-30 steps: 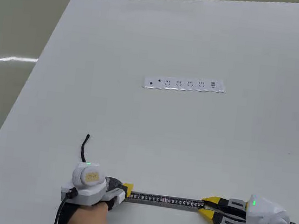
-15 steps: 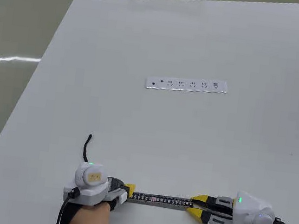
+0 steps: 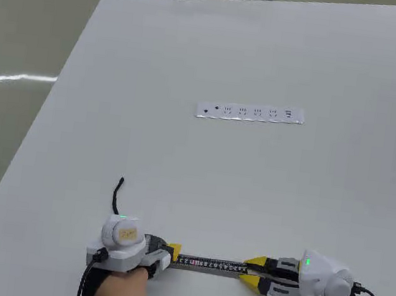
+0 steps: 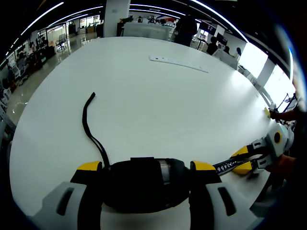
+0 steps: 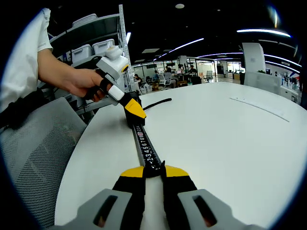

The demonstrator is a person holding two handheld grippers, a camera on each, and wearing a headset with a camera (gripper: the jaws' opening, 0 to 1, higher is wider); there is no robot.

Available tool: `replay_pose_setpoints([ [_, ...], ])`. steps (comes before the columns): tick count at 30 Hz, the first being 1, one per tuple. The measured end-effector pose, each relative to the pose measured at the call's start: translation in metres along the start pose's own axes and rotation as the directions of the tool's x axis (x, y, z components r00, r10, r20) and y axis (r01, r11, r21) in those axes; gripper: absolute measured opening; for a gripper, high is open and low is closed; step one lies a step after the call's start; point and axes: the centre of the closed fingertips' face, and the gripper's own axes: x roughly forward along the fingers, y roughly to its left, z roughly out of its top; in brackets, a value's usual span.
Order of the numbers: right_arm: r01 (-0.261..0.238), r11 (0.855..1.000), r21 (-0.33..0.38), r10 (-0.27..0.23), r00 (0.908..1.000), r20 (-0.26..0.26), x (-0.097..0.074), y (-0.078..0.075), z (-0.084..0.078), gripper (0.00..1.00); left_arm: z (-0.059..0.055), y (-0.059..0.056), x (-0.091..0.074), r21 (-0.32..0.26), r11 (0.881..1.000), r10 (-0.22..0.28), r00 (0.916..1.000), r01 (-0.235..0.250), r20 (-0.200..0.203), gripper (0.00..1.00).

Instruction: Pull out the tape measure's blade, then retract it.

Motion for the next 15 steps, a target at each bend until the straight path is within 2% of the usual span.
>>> replay_pose_setpoints([
  [15,-0.019,1.0,-0.017,0.019,0.9998,0.001,0.029,0.01,0.011,0.13,0.0,0.0,0.0,-0.001,1.0,-0.001,1.0,0.001,0.001,0.71],
])
